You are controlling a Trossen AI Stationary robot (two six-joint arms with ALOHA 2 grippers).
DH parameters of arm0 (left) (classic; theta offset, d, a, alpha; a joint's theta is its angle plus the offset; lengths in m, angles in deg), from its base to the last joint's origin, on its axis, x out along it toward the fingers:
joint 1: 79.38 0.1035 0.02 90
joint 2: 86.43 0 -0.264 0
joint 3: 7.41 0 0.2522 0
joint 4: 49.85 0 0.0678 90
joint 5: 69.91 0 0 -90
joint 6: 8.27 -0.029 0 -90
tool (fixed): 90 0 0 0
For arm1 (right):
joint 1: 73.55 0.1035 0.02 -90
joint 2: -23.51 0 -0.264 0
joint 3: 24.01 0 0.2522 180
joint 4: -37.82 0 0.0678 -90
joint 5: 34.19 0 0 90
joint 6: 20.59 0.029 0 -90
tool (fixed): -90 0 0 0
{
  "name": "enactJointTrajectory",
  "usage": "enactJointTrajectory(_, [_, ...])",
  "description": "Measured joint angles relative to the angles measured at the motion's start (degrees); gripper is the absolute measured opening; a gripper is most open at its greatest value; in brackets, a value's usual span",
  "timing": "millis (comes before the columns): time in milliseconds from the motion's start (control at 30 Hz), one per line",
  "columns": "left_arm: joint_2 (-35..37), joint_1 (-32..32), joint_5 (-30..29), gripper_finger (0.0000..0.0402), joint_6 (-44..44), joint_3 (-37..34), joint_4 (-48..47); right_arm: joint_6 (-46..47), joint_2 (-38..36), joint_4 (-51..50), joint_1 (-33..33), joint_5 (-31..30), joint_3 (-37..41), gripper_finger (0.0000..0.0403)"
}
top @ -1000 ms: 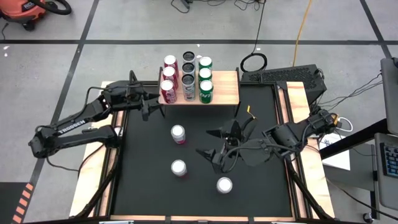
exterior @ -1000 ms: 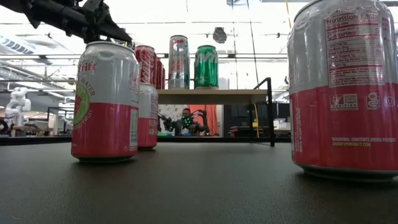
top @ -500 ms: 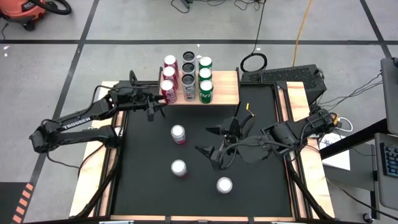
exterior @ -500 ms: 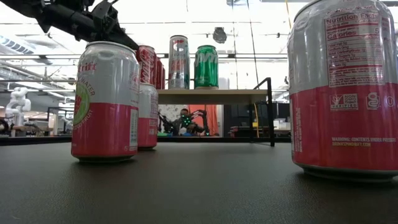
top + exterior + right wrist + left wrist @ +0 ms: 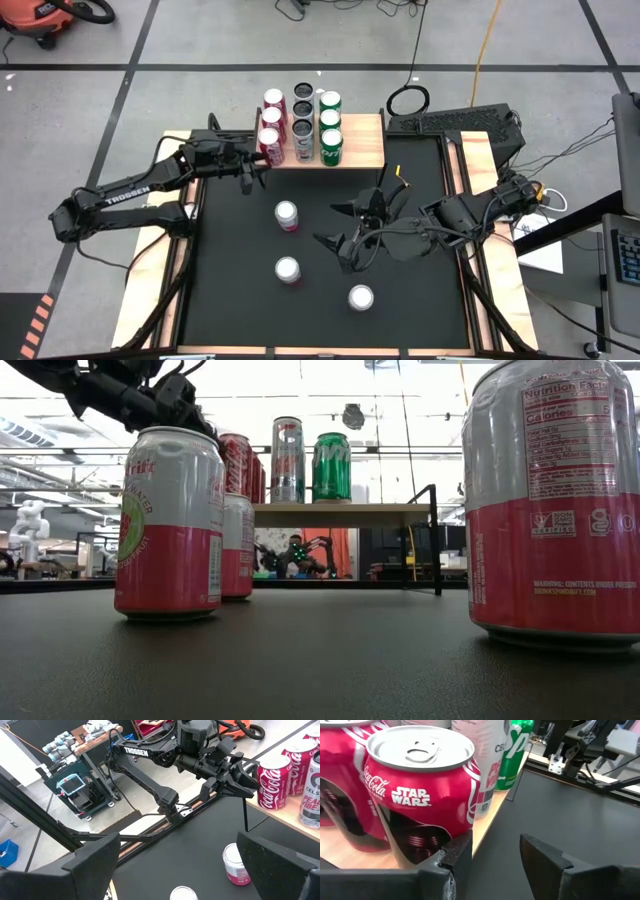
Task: Place canned beverage on shelf
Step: Put the red white soda can aligned with the other red soda can on the shelf, then put the bottom right pink soda can on the shelf
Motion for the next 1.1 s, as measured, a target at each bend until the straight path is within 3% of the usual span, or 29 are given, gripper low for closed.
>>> enactJointTrajectory(600, [0.0,0.1,-0.3,0.0168,-0.9,0.0,1.2,0.0,0.0,0.0,0.0,0.0,0.0,0.0380])
enactJointTrajectory(800, [0.4,-0.2,5.4,0.0168,7.1,0.0,1.3,0.2,0.0,0.0,0.0,0.4,0.0,0.0380])
enactJointTrajectory(1100, [4.3,-10.4,5.2,0.0168,12.7,0.6,0.7,3.4,-1.0,-5.8,0.2,7.2,0.0,0.0380])
